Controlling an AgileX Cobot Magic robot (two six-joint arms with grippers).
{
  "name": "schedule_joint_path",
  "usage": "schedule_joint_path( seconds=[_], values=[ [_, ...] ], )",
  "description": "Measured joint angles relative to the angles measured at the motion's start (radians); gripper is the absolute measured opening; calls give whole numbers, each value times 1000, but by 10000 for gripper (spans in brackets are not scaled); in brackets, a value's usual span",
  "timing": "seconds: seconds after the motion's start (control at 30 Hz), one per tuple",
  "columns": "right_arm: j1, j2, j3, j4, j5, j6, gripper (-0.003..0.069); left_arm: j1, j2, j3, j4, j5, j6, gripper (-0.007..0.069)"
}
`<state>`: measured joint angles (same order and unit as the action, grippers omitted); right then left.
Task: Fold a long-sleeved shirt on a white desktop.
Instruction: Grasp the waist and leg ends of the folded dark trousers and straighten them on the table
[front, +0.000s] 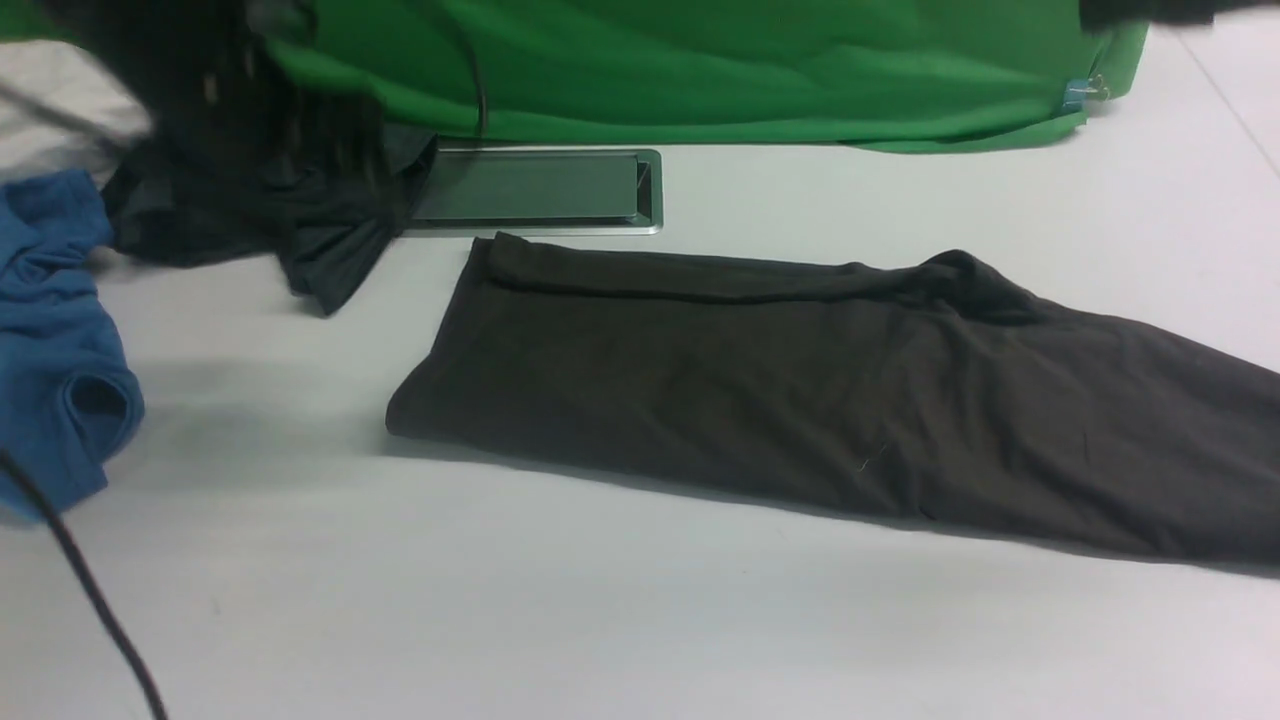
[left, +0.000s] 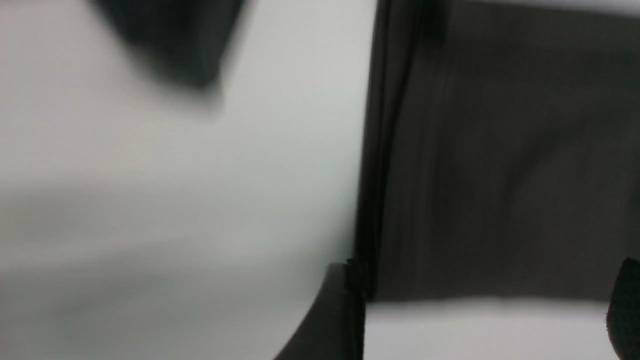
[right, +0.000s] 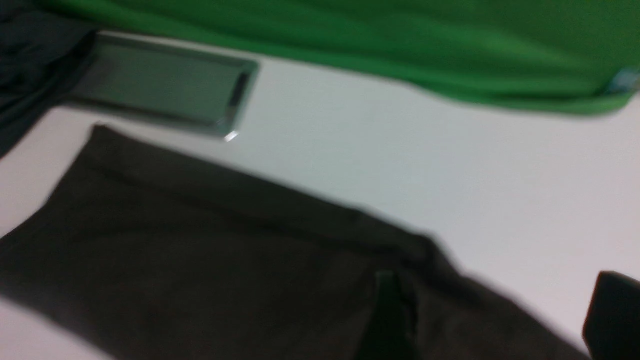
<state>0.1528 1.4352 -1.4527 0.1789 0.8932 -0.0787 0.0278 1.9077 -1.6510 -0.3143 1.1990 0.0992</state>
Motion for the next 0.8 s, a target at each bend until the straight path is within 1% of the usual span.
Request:
schedule_joint_path(
  seconds=[0.03,0.07,0.13,0.3,0.43,0.57,0.67,0.77,0.8],
  values=[
    [0,-25,30,9,-10,1,503,0,-4,51,-18,-17,3,693],
    [0,-68,96,27,-25,0,528,0,-6,125,-78,-58,12,693],
    [0,-125,191,38,-39,-11,568,0,-2,209,-154,-140,35,693],
    [0,-205,301,48,-45,-28,577,0,59,242,-215,-215,68,694],
    [0,-244,342,51,-58,-36,577,0,135,243,-222,-217,75,690],
    [0,-259,356,52,-66,-37,577,3,166,233,-249,-212,82,660],
    [0,-263,356,53,-71,-37,577,4,171,232,-259,-212,88,599],
    [0,-263,356,53,-72,-37,577,4,179,232,-262,-210,119,454],
    [0,-263,356,53,-73,-37,577,4,181,232,-262,-209,127,384]
  ],
)
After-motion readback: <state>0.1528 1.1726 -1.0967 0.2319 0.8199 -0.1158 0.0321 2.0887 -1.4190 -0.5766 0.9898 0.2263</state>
